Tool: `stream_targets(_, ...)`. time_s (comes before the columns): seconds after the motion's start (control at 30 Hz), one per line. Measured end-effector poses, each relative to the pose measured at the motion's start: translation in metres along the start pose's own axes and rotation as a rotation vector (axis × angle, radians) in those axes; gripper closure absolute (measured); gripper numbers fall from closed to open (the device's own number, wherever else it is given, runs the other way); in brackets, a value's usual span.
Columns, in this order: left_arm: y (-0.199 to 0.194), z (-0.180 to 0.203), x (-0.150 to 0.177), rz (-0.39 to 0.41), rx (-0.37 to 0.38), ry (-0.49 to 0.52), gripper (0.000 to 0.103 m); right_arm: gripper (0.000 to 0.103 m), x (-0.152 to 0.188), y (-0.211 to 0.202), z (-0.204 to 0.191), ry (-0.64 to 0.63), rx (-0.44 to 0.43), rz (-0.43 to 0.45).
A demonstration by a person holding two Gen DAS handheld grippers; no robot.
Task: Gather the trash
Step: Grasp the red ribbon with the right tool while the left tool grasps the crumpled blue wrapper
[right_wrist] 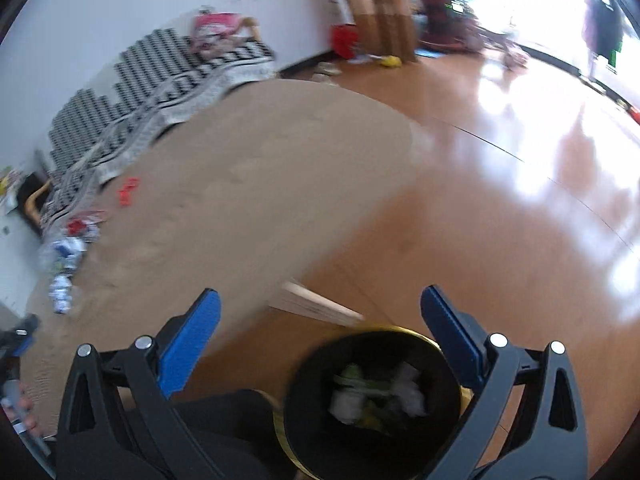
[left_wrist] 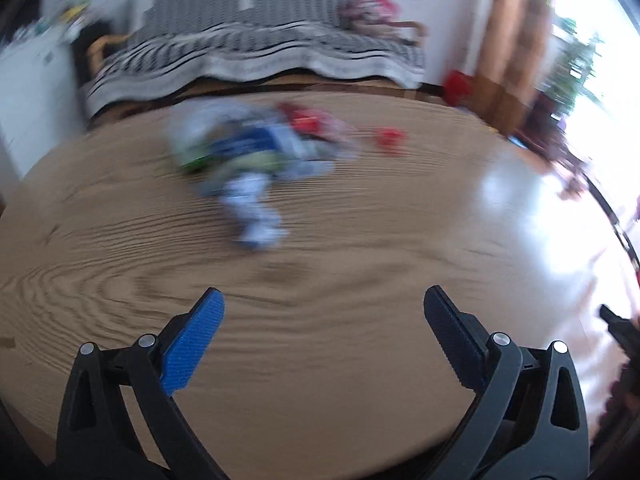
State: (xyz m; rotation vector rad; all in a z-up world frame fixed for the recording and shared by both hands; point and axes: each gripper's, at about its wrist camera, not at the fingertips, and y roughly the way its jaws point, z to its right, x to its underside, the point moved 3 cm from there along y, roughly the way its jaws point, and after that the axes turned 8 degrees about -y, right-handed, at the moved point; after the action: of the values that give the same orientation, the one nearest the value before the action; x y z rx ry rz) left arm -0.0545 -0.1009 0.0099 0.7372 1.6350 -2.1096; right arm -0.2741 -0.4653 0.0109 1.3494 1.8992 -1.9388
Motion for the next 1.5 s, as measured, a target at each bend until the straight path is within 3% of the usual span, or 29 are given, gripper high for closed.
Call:
stream_targets(0.1,0.021,-0.035,-0.015,-0.036,-0.028,-0.043,0.006,0.006,-0.03,0.012,-0.038,-0.065,-0.03,0.002)
stream_targets(0.23,0.044,-0.046,-0.03,-0.054,-0.12,-0.041,0.006,0.006,-0.073,0.033,-0.112,-0.193,-0.08,0.043)
stream_targets(0.43,0.069,-0.054,-0.039,-0.101,-0.017,-0.088,0.006,0.006,-0.103,0.09,-0.223,-0.391,-0.105,0.026)
stream_targets(0.5,0.075,-0.058,-0.042,-0.085,-0.04,-0.08,0.006,0.006,-0.107,0.117,-0.248,-0.434,-0.1,0.003)
stream_targets(0.73,0.084,-0.069,-0.053,-0.048,-0.035,-0.092,0.006,0.006,-0.129,0.204,-0.303,-0.547,-0.031,-0.092)
stream_targets(0.87,0.085,-0.066,-0.053,-0.033,-0.046,-0.086,0.005,0.006,-0.137,0.232,-0.314,-0.568,0.037,-0.123)
stream_targets(1.03,0.09,-0.059,-0.052,-0.04,-0.076,-0.026,0.005,0.005,-0.145,0.249,-0.306,-0.481,-0.059,-0.143)
stream_targets(1.13,0.091,-0.05,-0.049,-0.048,-0.093,0.023,0.005,0.005,-0.143,0.249,-0.307,-0.504,-0.076,-0.127)
stream_targets(1.2,0.089,-0.048,-0.048,-0.038,-0.092,0.037,0.016,0.005,-0.142,0.249,-0.306,-0.517,-0.092,-0.131)
stream_targets(1.23,0.087,-0.045,-0.048,-0.02,-0.104,0.059,0.043,0.008,-0.143,0.25,-0.306,-0.522,-0.104,-0.127)
stream_targets(1.27,0.085,-0.039,-0.048,-0.001,-0.109,0.091,0.073,0.031,-0.142,0.247,-0.303,-0.52,-0.103,-0.12)
stream_targets(1.3,0.084,-0.037,-0.048,0.003,-0.108,0.099,0.081,0.053,-0.143,0.242,-0.306,-0.537,-0.123,-0.092)
stream_targets(1.33,0.083,-0.036,-0.048,0.002,-0.117,0.095,0.081,0.095,-0.144,0.237,-0.308,-0.547,-0.142,-0.081)
stream_targets(1.4,0.08,-0.036,-0.049,-0.02,-0.067,0.057,0.082,0.095,-0.141,0.234,-0.307,-0.511,-0.177,-0.091)
stream_targets(1.5,0.065,-0.03,-0.052,0.008,-0.036,0.053,0.082,0.095,-0.133,0.224,-0.3,-0.498,-0.186,-0.077)
